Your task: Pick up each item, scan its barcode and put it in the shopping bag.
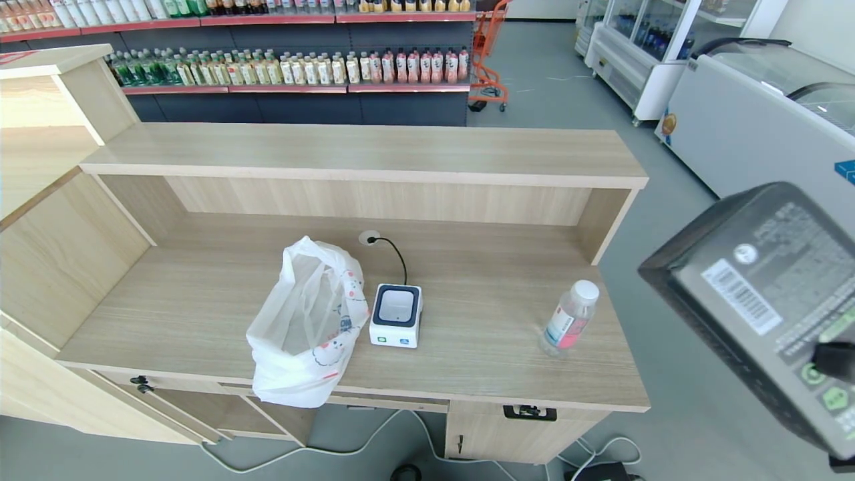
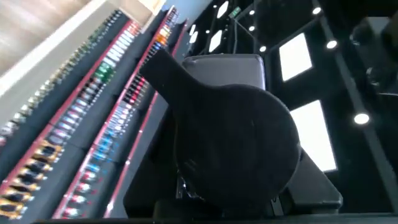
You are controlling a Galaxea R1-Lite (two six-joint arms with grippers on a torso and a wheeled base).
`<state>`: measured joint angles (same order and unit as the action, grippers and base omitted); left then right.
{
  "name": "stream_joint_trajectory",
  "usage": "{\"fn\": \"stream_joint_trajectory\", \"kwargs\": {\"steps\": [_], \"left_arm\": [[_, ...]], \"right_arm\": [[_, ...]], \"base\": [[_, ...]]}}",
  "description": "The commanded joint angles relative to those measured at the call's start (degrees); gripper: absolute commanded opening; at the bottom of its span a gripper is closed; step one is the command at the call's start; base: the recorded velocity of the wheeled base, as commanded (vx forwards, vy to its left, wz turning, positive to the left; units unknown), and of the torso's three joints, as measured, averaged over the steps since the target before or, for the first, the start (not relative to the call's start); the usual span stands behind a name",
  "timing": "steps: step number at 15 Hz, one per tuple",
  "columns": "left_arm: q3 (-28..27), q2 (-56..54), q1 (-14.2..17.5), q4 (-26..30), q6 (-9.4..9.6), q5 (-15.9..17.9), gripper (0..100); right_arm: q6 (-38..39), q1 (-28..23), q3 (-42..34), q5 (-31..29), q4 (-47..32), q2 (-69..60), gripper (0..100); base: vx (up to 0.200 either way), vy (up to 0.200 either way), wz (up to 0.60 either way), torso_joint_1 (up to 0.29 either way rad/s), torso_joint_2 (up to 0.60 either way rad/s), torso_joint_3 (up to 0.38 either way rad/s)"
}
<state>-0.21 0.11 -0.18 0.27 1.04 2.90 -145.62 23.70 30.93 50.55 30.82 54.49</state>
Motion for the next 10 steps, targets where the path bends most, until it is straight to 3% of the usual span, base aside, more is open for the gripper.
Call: {"fn": "stream_joint_trajectory", "kwargs": {"steps": [1,10], "left_arm": [[0.03,-0.02,0.01,0.00,0.02,0.00,0],[0.03,-0.02,0.01,0.00,0.02,0.00,0]], "right_arm": [[-2.48,-0.14,-2.01,2.09,0.38,-8.70,0],[-4.15,-0.32,-6.23,3.41,-7.61,-18.54,0]], "base": [[0.000,0.000,0.00,0.000,0.00,0.000],[0.000,0.000,0.00,0.000,0.00,0.000]]}}
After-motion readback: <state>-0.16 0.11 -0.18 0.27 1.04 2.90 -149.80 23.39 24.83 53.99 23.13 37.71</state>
